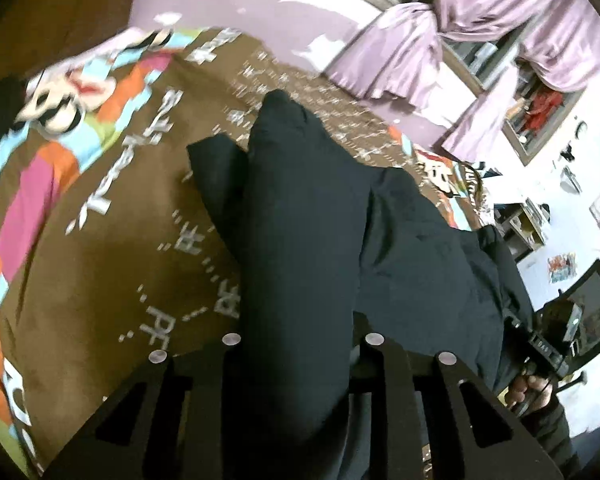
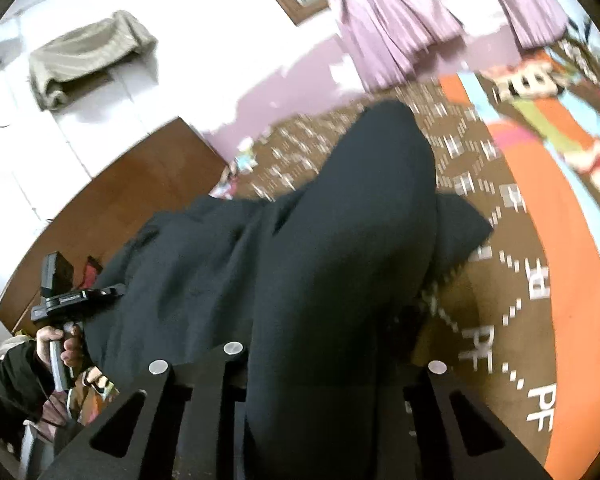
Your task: Fold large clothes
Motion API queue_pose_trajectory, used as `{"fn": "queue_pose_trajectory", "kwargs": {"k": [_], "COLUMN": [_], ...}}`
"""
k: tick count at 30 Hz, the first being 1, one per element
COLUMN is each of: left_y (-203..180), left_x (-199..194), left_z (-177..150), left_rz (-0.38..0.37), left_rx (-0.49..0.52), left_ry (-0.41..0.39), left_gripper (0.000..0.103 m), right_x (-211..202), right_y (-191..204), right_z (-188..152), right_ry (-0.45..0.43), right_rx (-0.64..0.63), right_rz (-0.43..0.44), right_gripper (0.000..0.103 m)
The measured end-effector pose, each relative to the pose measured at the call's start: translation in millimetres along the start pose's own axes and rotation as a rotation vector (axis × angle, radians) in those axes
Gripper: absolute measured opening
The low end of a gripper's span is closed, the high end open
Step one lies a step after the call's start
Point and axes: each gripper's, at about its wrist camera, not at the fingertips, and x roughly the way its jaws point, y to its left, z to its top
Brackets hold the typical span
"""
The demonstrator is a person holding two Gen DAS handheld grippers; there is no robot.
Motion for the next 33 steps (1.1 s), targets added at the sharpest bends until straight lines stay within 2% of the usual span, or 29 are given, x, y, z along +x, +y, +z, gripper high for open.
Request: {"fn": "queue_pose_trajectory", "kwargs": {"k": [6, 9, 13, 17, 20, 22, 24, 25, 27, 29, 31, 33], "left_y": [-48.9, -61.7, -75.7, -70.0, -58.5, -49.0, -42.0, -40.0, -36.9, -37.5, -39.2, -44.5], "left_x": [-1.5, 3.1, 14.1, 45.7, 73.2, 78.5, 80.8, 81.5, 81.4, 81.3, 80.9, 80.5], "left_z": [7.7, 10.5, 9.8, 2.1, -11.3, -16.7, -16.1, -15.5, -13.9, -13.7, -14.8, -16.4], "left_rz": [-0.046, -0.087, -0.105, -0.069, 0.033, 0.065, 0.094, 0.109, 0.134, 0.167, 0.203, 0.235], "left_rx": [0.055, 0.048, 0.06, 0.028, -0.036, -0.055, -0.076, -0.082, -0.083, -0.073, -0.047, -0.023], "left_ry": [-0.029, -0.046, -0.043, -0.003, 0.059, 0.063, 0.075, 0.083, 0.101, 0.116, 0.114, 0.103], "left_gripper": [0.02, 0.02, 0.02, 0.02, 0.024, 0.028, 0.038, 0.04, 0.052, 0.059, 0.065, 0.076], "right_x": [-34.6, -55.1, -67.7, -53.9, -41.2, -44.5, -48.4, -48.7, -47.9, -45.7, -43.2, -44.4], "right_y": [24.4, 21.5, 12.7, -4.6, -21.3, -31.3, -38.3, -40.1, -43.5, -46.3, -48.0, -48.0], "right_z": [26.5, 30.3, 29.5, 16.8, 3.9, 2.4, 3.8, 4.1, 2.7, -0.7, -5.5, -9.7], "right_ry": [-0.084, -0.122, -0.139, -0.098, -0.057, -0.064, -0.064, -0.061, -0.044, -0.024, -0.002, 0.002], "right_rx": [-0.122, -0.13, -0.124, -0.074, -0.04, -0.006, 0.013, 0.019, 0.042, 0.058, 0.064, 0.063], "right_rz": [-0.03, -0.055, -0.112, -0.189, -0.265, -0.259, -0.264, -0.279, -0.307, -0.364, -0.45, -0.499], "right_gripper": [0.018, 0.018, 0.018, 0.019, 0.023, 0.026, 0.03, 0.036, 0.049, 0.063, 0.072, 0.082]}}
